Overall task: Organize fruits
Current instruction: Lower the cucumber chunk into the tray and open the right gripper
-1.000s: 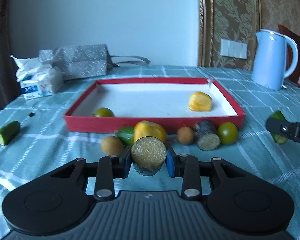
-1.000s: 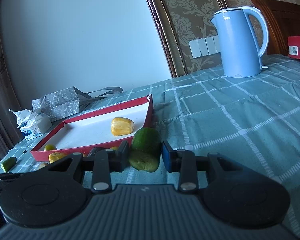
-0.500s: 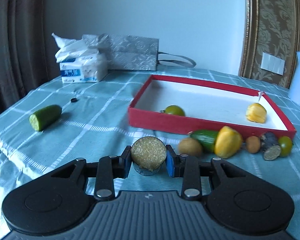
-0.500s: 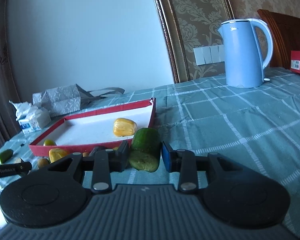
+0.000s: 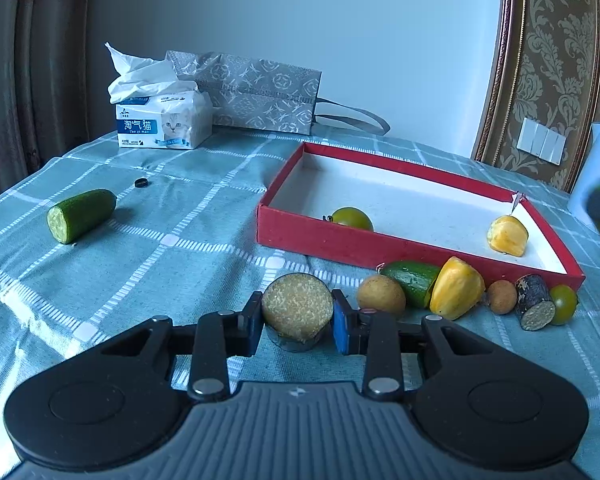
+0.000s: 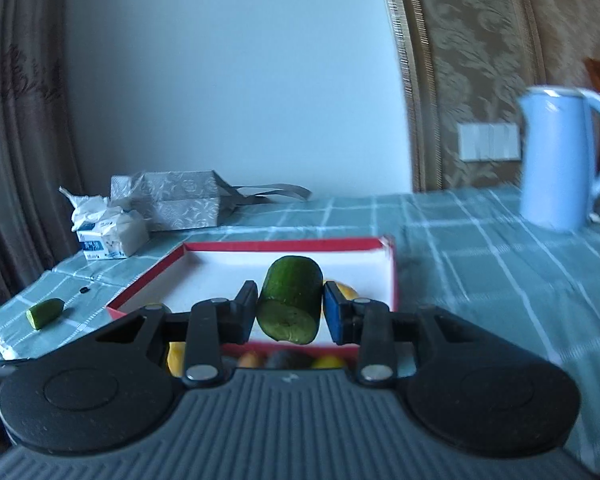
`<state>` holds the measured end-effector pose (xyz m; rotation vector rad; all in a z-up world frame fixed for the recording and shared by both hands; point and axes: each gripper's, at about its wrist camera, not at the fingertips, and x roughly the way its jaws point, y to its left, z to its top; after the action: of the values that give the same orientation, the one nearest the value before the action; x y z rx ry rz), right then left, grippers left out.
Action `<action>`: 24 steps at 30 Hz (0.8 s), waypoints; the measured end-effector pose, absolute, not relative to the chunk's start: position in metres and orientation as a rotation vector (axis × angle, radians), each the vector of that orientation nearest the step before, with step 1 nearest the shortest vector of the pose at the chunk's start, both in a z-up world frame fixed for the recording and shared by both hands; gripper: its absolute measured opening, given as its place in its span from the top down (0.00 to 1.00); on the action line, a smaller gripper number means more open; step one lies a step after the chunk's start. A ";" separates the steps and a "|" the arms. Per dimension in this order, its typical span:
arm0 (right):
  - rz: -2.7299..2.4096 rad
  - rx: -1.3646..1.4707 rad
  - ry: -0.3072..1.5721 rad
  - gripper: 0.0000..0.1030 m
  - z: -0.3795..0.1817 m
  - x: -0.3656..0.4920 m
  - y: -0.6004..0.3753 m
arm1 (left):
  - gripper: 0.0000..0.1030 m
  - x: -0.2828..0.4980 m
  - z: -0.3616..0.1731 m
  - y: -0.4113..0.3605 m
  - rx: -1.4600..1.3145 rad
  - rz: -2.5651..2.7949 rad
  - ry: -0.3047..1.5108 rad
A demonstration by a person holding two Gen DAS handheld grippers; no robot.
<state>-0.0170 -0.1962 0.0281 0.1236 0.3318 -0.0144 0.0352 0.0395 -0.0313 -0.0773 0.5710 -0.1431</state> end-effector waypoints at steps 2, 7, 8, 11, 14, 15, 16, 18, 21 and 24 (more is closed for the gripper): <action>-0.008 0.111 0.356 0.68 0.030 0.004 -0.192 | 0.68 0.035 -0.031 0.040 -0.080 -0.144 0.571; -0.033 0.099 0.405 0.68 0.023 0.052 -0.188 | 0.68 0.036 -0.031 0.040 -0.084 -0.152 0.572; -0.035 0.087 0.412 0.68 0.021 0.059 -0.187 | 0.68 0.036 -0.032 0.040 -0.083 -0.154 0.572; -0.035 0.081 0.436 0.67 0.014 0.077 -0.184 | 0.68 0.035 -0.032 0.041 -0.085 -0.159 0.572; -0.052 0.072 0.437 0.61 0.008 0.088 -0.182 | 0.68 0.036 -0.032 0.041 -0.087 -0.164 0.572; -0.062 0.068 0.429 0.61 0.007 0.088 -0.182 | 0.68 0.036 -0.032 0.041 -0.088 -0.164 0.572; -0.065 0.074 0.424 0.61 0.007 0.088 -0.183 | 0.68 0.036 -0.032 0.041 -0.088 -0.164 0.572; -0.059 0.092 0.422 0.61 0.006 0.087 -0.184 | 0.68 0.036 -0.032 0.041 -0.087 -0.165 0.573; -0.056 0.110 0.392 0.57 0.009 0.073 -0.186 | 0.68 0.037 -0.032 0.041 -0.086 -0.164 0.573; -0.045 0.125 0.351 0.48 0.009 0.048 -0.190 | 0.68 0.037 -0.032 0.041 -0.085 -0.164 0.573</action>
<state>0.0479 -0.1900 0.0093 0.1254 0.3514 -0.0446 0.0365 0.0409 -0.0318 -0.0853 0.5726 -0.1639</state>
